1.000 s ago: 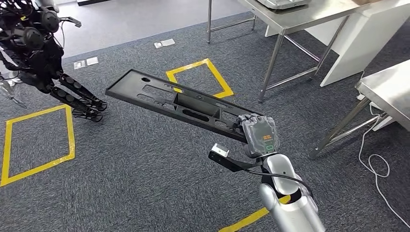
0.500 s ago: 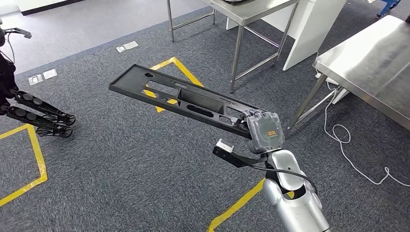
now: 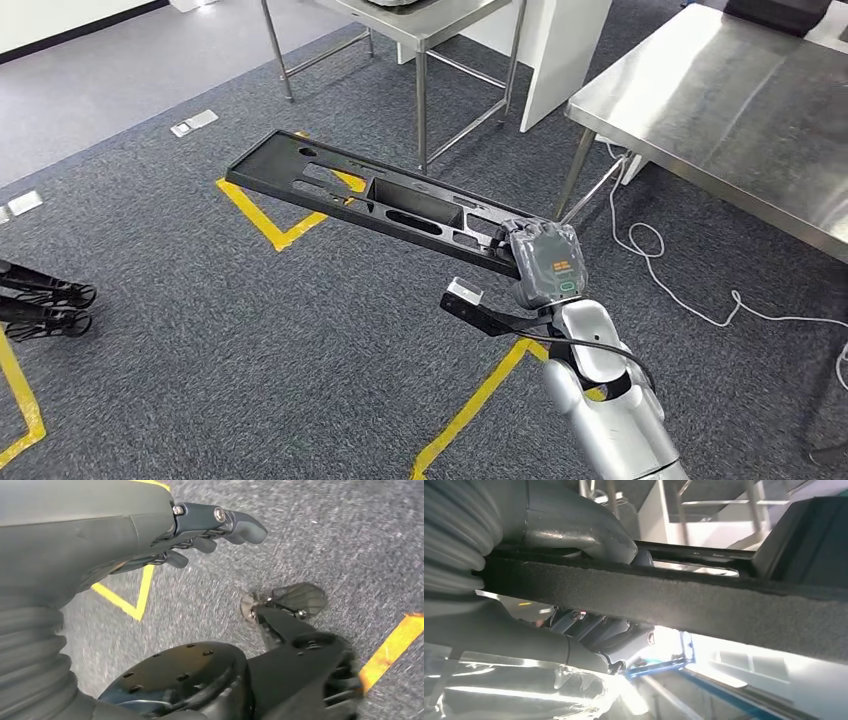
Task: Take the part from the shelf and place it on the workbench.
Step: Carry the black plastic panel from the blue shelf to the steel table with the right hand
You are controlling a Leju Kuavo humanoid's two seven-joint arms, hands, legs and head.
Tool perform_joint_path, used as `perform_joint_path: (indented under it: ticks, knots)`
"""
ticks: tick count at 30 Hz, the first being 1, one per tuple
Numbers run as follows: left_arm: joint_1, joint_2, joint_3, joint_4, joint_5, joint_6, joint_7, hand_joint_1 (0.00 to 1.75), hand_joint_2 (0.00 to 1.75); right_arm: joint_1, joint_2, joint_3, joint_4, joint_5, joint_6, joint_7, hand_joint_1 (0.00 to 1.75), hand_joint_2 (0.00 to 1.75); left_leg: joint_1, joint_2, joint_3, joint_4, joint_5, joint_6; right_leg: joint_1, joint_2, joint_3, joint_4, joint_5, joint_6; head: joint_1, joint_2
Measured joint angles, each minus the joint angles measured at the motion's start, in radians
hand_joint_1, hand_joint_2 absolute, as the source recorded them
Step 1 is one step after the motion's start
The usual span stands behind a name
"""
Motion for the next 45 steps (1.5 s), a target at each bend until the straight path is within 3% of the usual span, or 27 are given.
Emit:
perform_joint_path:
  ticks: [2,4,6,8,10,11,12,13,15,17,19,21,23,26,28,29,30,32,34,36,37,39,40,41,43,44,45]
  knots:
    - [-0.003,0.001,0.0,0.0,-0.001,-0.005,-0.003,0.0,1.75,-0.007,0.004,0.0,0.007,-0.004,-0.004,0.0,1.61,1.75,0.0,-0.022,0.02,-0.047,0.005,0.003,0.001,0.022,-0.012,0.002,0.006,0.013,0.0,0.0]
    - [-0.008,0.001,0.0,0.0,0.001,-0.012,-0.012,0.0,1.75,-0.009,0.004,0.0,0.014,-0.007,-0.01,0.0,1.61,1.75,-0.003,0.0,0.019,-0.055,0.012,0.014,0.001,0.041,-0.025,-0.003,0.015,0.029,0.0,0.0]
    - [-0.013,0.0,0.001,0.0,0.006,-0.014,-0.022,0.0,1.75,-0.011,0.003,-0.001,0.019,-0.008,-0.014,0.0,1.61,1.75,-0.002,0.028,0.019,-0.067,0.024,0.032,0.006,0.006,-0.051,0.028,0.0,0.034,0.004,0.0]
    - [-0.015,0.0,0.003,0.0,0.011,-0.015,-0.027,0.0,1.75,-0.014,0.003,0.0,0.024,-0.009,-0.017,0.0,1.61,1.75,-0.006,0.058,0.016,-0.072,0.03,0.042,0.008,-0.06,-0.106,0.142,-0.055,0.027,0.009,0.0]
    - [-0.012,0.0,0.006,0.0,0.012,-0.013,-0.029,0.0,1.75,-0.015,0.003,0.0,0.031,-0.01,-0.018,0.0,1.61,1.75,-0.01,0.09,0.013,-0.072,0.03,0.043,0.005,-0.083,-0.166,0.278,-0.107,0.027,0.012,0.0]
    - [-0.011,0.0,0.007,0.0,0.012,-0.012,-0.029,0.0,1.75,-0.015,0.003,0.0,0.034,-0.01,-0.018,0.0,1.61,1.75,-0.01,0.104,0.012,-0.072,0.03,0.043,0.004,-0.086,-0.175,0.309,-0.116,0.032,0.011,0.0]
    - [-0.01,0.0,0.008,0.0,0.012,-0.012,-0.029,0.0,1.75,-0.014,0.002,0.0,0.038,-0.011,-0.018,0.0,1.61,1.75,-0.01,0.118,0.012,-0.071,0.03,0.042,0.003,-0.09,-0.162,0.295,-0.109,0.04,0.012,0.0]
    - [-0.01,-0.001,0.008,0.0,0.011,-0.011,-0.029,0.0,1.75,-0.014,0.002,0.0,0.041,-0.011,-0.018,0.0,1.61,1.75,-0.01,0.131,0.013,-0.071,0.029,0.041,0.002,-0.099,-0.128,0.24,-0.089,0.049,0.012,0.0]
    - [-0.01,-0.003,0.01,0.0,0.01,-0.01,-0.028,0.0,1.75,-0.015,0.001,0.0,0.045,-0.013,-0.018,-0.001,1.61,1.75,-0.013,0.153,0.017,-0.07,0.025,0.035,0.002,-0.144,-0.038,0.086,-0.043,0.058,0.013,0.0]
    - [-0.009,-0.004,0.011,0.0,0.009,-0.009,-0.027,0.0,1.75,-0.016,0.002,0.0,0.048,-0.018,-0.02,-0.003,1.61,1.75,-0.02,0.172,0.021,-0.068,0.021,0.025,0.006,-0.174,0.006,0.004,-0.021,0.051,0.012,0.0]
    - [-0.01,-0.004,0.011,0.0,0.008,-0.007,-0.025,0.0,1.75,-0.017,0.001,-0.001,0.051,-0.021,-0.021,-0.005,1.61,1.75,-0.023,0.192,0.024,-0.069,0.019,0.017,0.008,-0.156,0.004,-0.003,-0.018,0.039,0.011,0.0]
    - [-0.012,-0.004,0.011,0.0,0.008,-0.007,-0.024,0.0,1.75,-0.017,0.0,-0.001,0.053,-0.023,-0.022,-0.005,1.61,1.75,-0.015,0.173,0.023,-0.059,0.007,0.005,-0.003,-0.131,0.004,-0.005,-0.013,0.028,0.01,0.0]
    - [-0.013,-0.004,0.012,0.0,0.006,-0.006,-0.024,0.0,1.75,-0.019,0.001,-0.002,0.054,-0.024,-0.022,-0.006,1.61,1.75,-0.008,0.115,0.004,-0.013,-0.029,-0.003,-0.011,-0.113,0.005,-0.008,-0.009,0.015,0.008,0.0]
    - [-0.01,-0.005,0.012,0.0,0.003,-0.007,-0.024,0.0,1.75,-0.019,0.008,-0.001,0.059,-0.029,-0.022,-0.008,1.61,1.75,-0.006,0.061,-0.085,0.176,-0.12,-0.006,-0.008,-0.081,0.002,-0.007,-0.006,0.002,0.004,0.0]
    - [-0.008,-0.005,0.013,0.0,0.0,-0.008,-0.023,0.0,1.75,-0.018,0.009,0.0,0.064,-0.032,-0.022,-0.01,1.61,1.75,-0.006,0.056,-0.123,0.243,-0.126,-0.006,-0.005,-0.052,0.002,-0.006,-0.005,0.0,0.004,0.0]
    - [-0.008,-0.004,0.013,0.0,-0.001,-0.008,-0.022,0.0,1.75,-0.018,0.009,0.0,0.066,-0.032,-0.022,-0.01,1.61,1.75,-0.006,0.055,-0.115,0.221,-0.101,-0.004,-0.005,-0.037,0.002,-0.006,-0.004,-0.001,0.004,0.0]
    - [-0.008,-0.004,0.013,0.0,-0.001,-0.008,-0.022,0.0,1.75,-0.018,0.009,0.0,0.067,-0.033,-0.022,-0.01,1.61,1.75,-0.005,0.048,-0.089,0.161,-0.062,-0.002,-0.005,-0.023,0.003,-0.004,-0.004,0.0,0.004,0.0]
    - [-0.008,-0.003,0.014,0.0,-0.001,-0.006,-0.02,0.0,1.75,-0.019,0.011,0.0,0.068,-0.033,-0.022,-0.012,1.61,1.75,0.002,0.0,-0.026,0.023,0.001,0.003,-0.003,0.004,0.0,0.002,-0.004,0.002,0.005,0.0]
    - [-0.008,-0.002,0.015,0.0,-0.001,-0.005,-0.018,0.0,1.75,-0.021,0.014,0.0,0.069,-0.034,-0.022,-0.014,1.61,1.75,0.004,-0.037,0.001,-0.043,0.016,0.007,-0.001,0.028,-0.012,0.005,0.001,0.013,0.005,0.0]
    - [-0.008,-0.002,0.015,0.0,-0.001,-0.004,-0.017,0.0,1.75,-0.022,0.017,-0.001,0.07,-0.034,-0.022,-0.015,1.61,1.75,0.0,-0.021,0.002,-0.05,0.019,0.015,-0.003,0.054,-0.026,0.0,0.011,0.031,0.004,0.0]
    - [-0.009,-0.002,0.015,0.0,-0.002,-0.004,-0.017,0.0,1.75,-0.022,0.016,-0.001,0.07,-0.034,-0.022,-0.015,1.61,1.75,0.0,-0.007,0.004,-0.056,0.024,0.022,-0.002,0.046,-0.034,0.003,0.011,0.036,0.005,0.0]
    - [-0.01,-0.002,0.015,0.0,-0.002,-0.003,-0.017,0.0,1.75,-0.025,0.016,-0.001,0.07,-0.034,-0.022,-0.017,1.61,1.75,0.002,0.026,0.006,-0.068,0.034,0.036,0.005,-0.013,-0.069,0.061,-0.017,0.037,0.011,0.0]
    - [-0.01,-0.002,0.016,0.0,-0.002,-0.002,-0.017,0.0,1.75,-0.027,0.016,-0.001,0.071,-0.034,-0.022,-0.018,1.61,1.75,0.0,0.042,0.006,-0.069,0.035,0.039,0.005,-0.052,-0.098,0.123,-0.046,0.032,0.013,0.0]
    - [-0.009,-0.001,0.016,0.0,-0.002,-0.002,-0.017,0.0,1.75,-0.028,0.016,0.0,0.072,-0.034,-0.022,-0.019,1.61,1.75,-0.002,0.058,0.004,-0.069,0.035,0.041,0.005,-0.074,-0.133,0.197,-0.076,0.03,0.015,0.0]
    - [-0.006,-0.001,0.018,0.0,-0.002,-0.002,-0.017,0.0,1.75,-0.028,0.016,0.0,0.077,-0.036,-0.022,-0.021,1.61,1.75,-0.006,0.091,0.002,-0.068,0.035,0.041,0.002,-0.087,-0.177,0.301,-0.11,0.034,0.015,0.0]
    - [-0.006,-0.001,0.02,0.0,-0.002,-0.002,-0.017,0.0,1.75,-0.028,0.015,0.0,0.08,-0.037,-0.022,-0.022,1.61,1.75,-0.006,0.106,0.002,-0.068,0.034,0.04,0.001,-0.09,-0.17,0.296,-0.106,0.041,0.016,0.0]
    - [-0.006,-0.001,0.022,0.0,-0.002,-0.003,-0.017,0.0,1.75,-0.028,0.015,0.0,0.082,-0.038,-0.022,-0.023,1.61,1.75,-0.006,0.12,0.003,-0.068,0.034,0.039,-0.001,-0.097,-0.14,0.25,-0.088,0.049,0.016,0.0]
